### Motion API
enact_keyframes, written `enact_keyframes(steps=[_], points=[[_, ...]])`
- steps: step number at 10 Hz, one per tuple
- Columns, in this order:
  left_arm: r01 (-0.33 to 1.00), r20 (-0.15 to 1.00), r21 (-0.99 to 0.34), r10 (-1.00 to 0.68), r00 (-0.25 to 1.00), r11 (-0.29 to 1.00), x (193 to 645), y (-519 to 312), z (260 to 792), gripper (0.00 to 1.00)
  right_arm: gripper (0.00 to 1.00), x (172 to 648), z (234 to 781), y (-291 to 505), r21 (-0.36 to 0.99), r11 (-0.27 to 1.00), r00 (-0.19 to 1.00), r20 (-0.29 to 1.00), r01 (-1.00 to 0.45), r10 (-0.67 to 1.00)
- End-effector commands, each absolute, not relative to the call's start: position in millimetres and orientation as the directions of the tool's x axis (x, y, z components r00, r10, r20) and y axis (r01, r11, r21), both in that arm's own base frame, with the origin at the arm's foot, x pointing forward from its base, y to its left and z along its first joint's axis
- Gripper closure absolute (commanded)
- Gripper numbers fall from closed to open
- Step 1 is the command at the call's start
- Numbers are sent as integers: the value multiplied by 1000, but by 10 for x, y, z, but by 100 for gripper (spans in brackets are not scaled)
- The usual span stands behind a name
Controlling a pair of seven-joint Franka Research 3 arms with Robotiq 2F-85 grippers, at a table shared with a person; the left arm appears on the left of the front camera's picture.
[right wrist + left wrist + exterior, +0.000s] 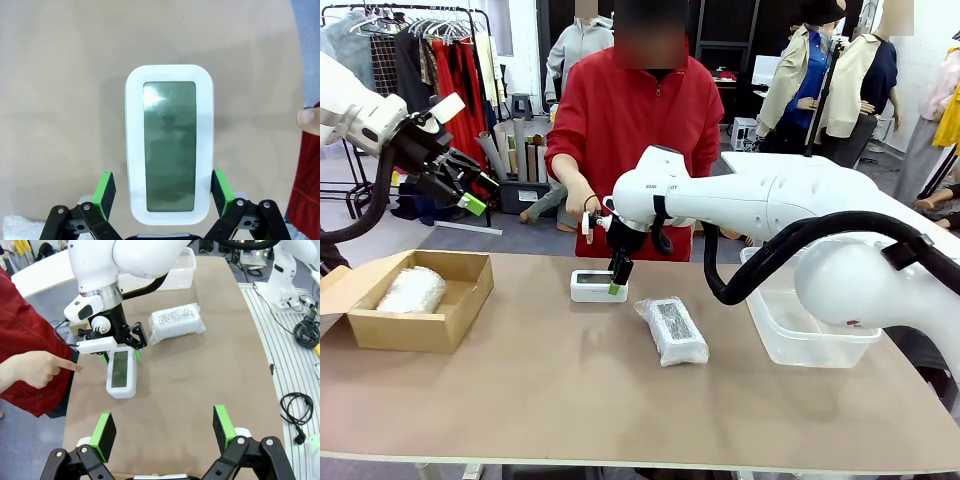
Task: Separate and place wrapped and unwrapped clocks.
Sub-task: Pick up the Digital clock indicated by the person.
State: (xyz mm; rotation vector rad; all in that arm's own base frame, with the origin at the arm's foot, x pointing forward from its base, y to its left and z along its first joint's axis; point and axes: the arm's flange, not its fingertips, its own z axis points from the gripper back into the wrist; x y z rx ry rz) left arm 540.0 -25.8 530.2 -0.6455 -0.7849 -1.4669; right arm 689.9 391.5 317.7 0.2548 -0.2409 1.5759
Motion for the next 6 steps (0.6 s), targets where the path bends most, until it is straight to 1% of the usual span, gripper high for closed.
enact_keyframes(steps=[1,5,6], points=[[996,791,90,-610,-53,29,5386,-246,5317,0,0,6998,3183,4082,12,5,9,343,-1000,939],[996,791,90,-610,-53,29,5386,-246,5317,0,0,6965,3081,4218,20,-6,2,353,-1000,936],[996,791,90,-610,-53,29,5386,-246,5317,0,0,6950,3056,4222,-9,-31,-33,360,-999,932]])
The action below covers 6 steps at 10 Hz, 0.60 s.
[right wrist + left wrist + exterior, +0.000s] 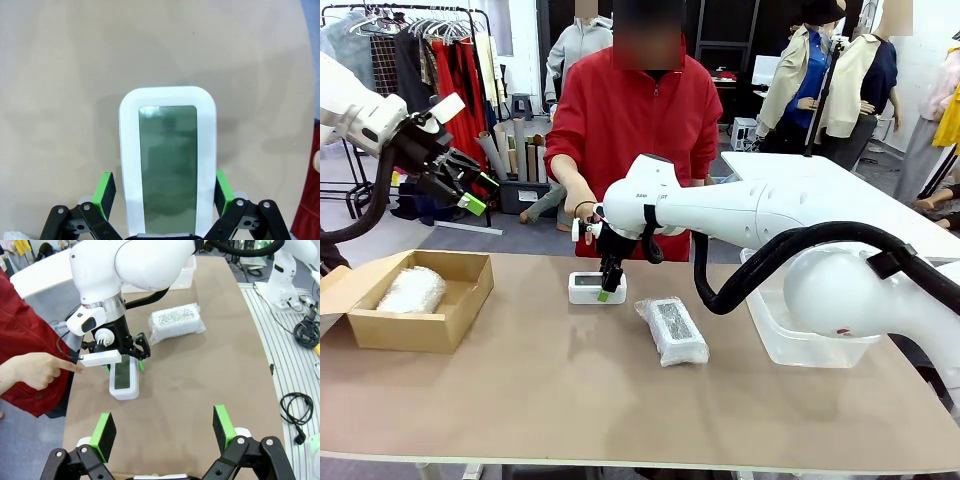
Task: Separate and place wrapped and unwrapped clocks.
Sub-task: Pick up the Digital clock indicated by the person.
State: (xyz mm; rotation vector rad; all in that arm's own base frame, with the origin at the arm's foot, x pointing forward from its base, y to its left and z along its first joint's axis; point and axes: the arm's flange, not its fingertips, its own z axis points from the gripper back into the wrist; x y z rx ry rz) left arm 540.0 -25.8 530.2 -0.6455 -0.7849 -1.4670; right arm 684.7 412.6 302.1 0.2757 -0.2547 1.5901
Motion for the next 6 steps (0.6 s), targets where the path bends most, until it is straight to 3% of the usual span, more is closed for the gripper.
enact_keyframes(steps=[1,5,6], points=[[996,791,90,-610,-53,29,5386,-246,5317,0,20,6945,3055,4215,-20,-45,-49,362,-999,931],[996,791,90,-610,-53,29,5386,-246,5317,0,100,6939,3091,4170,-35,-27,-38,372,-999,927],[996,791,90,-610,-53,29,5386,-246,5317,0,100,6892,3158,4144,-30,-38,-46,384,-999,922]])
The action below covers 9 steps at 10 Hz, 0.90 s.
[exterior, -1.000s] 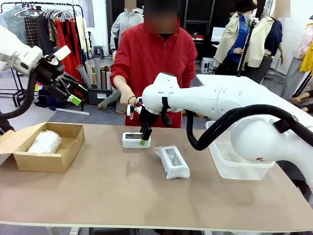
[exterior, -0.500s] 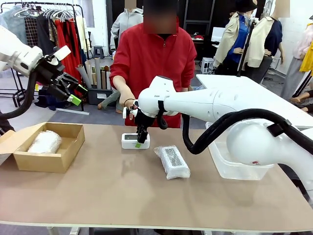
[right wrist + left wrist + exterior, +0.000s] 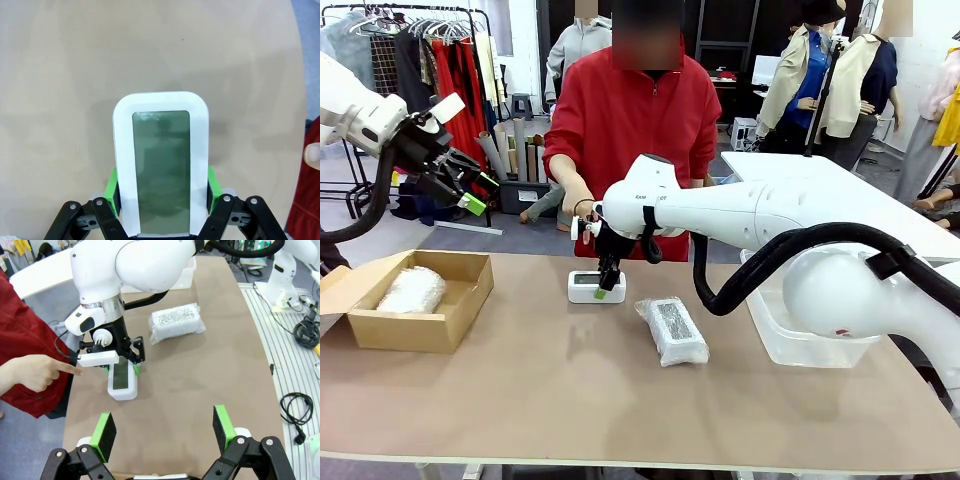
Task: Separate and place wrapped and unwrapped clocks.
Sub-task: Pick up the Digital clock indicated by the person.
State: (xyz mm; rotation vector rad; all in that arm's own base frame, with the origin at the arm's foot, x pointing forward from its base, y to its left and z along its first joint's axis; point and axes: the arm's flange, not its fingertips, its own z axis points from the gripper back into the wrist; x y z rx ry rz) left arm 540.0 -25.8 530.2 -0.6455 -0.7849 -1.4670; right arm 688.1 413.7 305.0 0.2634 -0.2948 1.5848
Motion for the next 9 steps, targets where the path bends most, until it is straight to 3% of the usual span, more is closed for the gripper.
enact_keyframes(steps=[1,5,9], points=[[996,791,90,-610,-53,29,5386,-246,5317,0,100,6801,3284,4107,-26,-52,-58,395,-998,917],[996,791,90,-610,-53,29,5386,-246,5317,0,100,6385,3902,3814,56,-32,-11,340,-998,940],[996,791,90,-610,-53,29,5386,-246,5317,0,100,6090,4625,3554,63,-8,18,400,-998,917]])
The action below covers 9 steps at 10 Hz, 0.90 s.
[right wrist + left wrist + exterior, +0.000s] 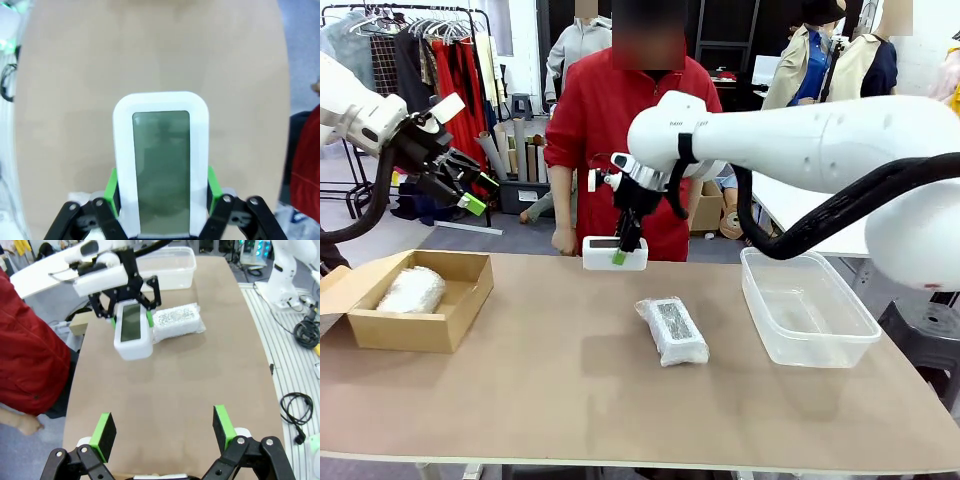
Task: Separate and place wrapped and unwrapped clocks.
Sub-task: Pick up the Digital clock indicated by the person.
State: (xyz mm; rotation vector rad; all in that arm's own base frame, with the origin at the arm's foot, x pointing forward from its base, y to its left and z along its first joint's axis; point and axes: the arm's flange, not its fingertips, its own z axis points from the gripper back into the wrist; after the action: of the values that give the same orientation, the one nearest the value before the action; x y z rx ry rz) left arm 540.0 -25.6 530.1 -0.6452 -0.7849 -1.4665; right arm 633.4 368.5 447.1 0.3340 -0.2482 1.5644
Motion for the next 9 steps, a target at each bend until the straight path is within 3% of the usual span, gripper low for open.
enact_keyframes(steps=[1,3,9], points=[[996,791,90,-610,-53,29,5386,-246,5317,0,100,6055,4807,3498,63,3,28,412,-998,911],[996,791,90,-610,-53,29,5386,-246,5317,0,100,5998,5155,3419,74,12,42,430,-997,902],[996,791,90,-610,-53,29,5386,-246,5317,0,100,5897,6048,3268,-58,79,48,411,-995,911]])
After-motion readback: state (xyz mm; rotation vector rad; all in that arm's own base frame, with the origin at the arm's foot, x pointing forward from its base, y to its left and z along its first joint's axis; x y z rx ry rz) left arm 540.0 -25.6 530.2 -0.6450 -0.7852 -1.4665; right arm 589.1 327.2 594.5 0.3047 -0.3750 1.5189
